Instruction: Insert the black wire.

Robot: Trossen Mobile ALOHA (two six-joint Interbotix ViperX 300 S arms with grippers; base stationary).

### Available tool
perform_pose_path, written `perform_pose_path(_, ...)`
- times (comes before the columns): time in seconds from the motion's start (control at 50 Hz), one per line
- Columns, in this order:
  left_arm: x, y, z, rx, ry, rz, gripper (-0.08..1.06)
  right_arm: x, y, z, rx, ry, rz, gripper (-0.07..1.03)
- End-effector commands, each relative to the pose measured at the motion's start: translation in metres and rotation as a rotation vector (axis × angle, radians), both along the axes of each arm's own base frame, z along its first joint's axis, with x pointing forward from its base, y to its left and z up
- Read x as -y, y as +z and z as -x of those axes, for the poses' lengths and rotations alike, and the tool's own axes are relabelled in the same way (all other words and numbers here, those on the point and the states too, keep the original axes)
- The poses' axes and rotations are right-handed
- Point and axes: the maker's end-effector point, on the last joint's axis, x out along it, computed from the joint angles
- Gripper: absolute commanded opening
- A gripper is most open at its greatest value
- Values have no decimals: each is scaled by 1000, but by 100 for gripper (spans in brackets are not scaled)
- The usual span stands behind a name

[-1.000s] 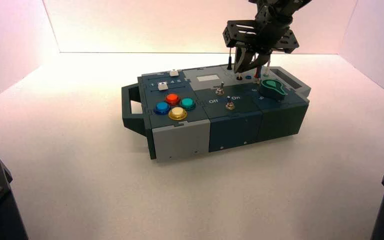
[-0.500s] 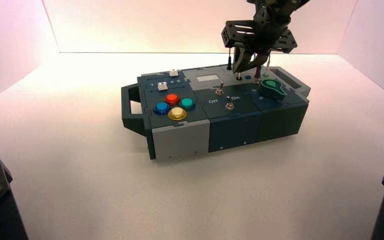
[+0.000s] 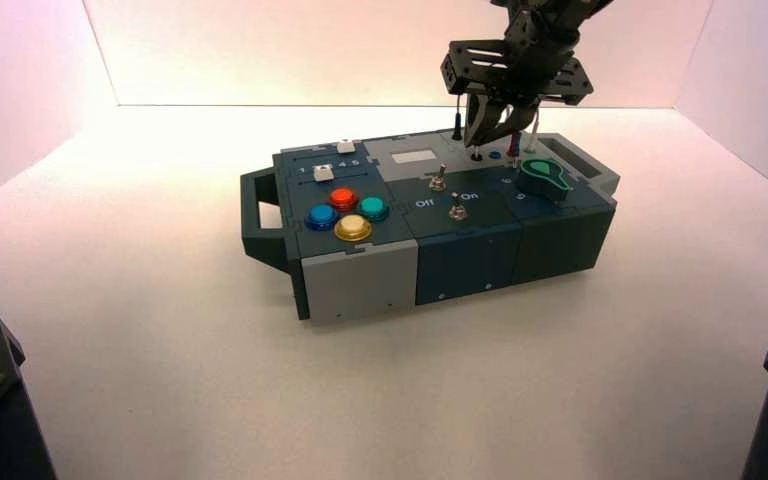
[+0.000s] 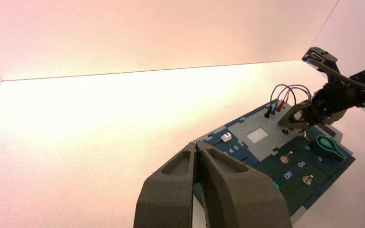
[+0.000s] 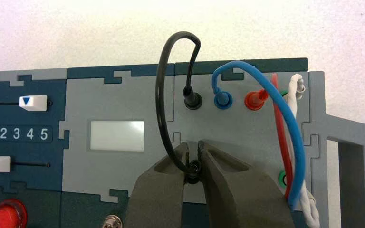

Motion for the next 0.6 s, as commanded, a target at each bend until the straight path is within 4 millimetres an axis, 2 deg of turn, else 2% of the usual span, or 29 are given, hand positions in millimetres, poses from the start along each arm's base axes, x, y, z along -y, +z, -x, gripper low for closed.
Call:
perform_pose_path(0.02, 1, 16, -3, 37, -3, 5, -3, -18, 4, 15, -23, 57, 0, -2)
perform_pose_path(0.38, 1, 16, -3, 37, -2, 7, -3, -24, 1, 23, -60, 82, 12, -2)
perform_pose_path(0.6, 1, 15, -3, 36, -2, 7, -3, -35, -1, 31, -70, 121, 19, -2)
